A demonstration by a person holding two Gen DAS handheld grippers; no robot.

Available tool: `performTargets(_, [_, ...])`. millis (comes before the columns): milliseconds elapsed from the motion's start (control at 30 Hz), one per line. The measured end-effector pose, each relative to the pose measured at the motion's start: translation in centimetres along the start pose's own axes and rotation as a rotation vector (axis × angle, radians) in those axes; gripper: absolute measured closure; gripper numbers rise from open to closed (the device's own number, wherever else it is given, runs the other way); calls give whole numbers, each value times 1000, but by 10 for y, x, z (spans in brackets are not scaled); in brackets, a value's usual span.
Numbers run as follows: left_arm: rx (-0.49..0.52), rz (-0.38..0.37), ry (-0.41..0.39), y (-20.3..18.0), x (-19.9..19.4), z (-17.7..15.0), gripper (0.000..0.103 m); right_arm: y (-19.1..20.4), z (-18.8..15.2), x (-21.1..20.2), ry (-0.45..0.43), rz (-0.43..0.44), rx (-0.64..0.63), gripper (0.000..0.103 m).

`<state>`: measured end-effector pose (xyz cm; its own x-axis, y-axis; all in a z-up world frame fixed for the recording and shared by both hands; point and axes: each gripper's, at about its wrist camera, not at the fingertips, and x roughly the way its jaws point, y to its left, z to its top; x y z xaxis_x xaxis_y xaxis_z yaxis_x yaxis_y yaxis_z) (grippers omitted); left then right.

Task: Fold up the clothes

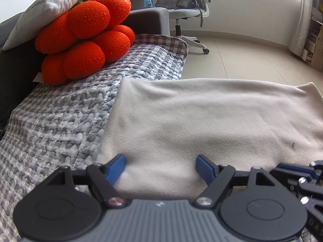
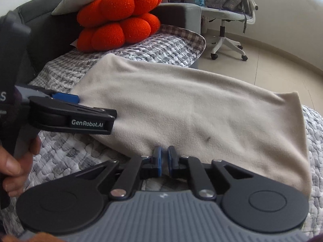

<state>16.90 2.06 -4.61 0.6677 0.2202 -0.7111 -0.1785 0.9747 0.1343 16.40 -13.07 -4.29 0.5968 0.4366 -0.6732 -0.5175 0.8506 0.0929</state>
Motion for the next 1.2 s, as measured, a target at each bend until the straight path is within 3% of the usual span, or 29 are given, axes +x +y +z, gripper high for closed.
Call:
performTargets(133, [0, 0, -4, 0, 0, 0, 23, -1, 7, -4, -49, 9, 26, 88])
performTargets(367, [8, 3, -5, -1, 1, 0, 22, 4, 9, 18, -42, -46, 12, 90])
performTargets(800, [-6, -17, -1, 2, -1, 0, 22, -5, 17, 29, -79, -56, 59, 91])
performTargets(967, [-13, -24, 2, 3, 0, 0, 22, -10, 34, 42, -91, -54, 64, 91])
performTargets(1200, [-56, -66, 11, 12, 1, 3, 21, -41, 71, 78, -79, -32, 194, 94])
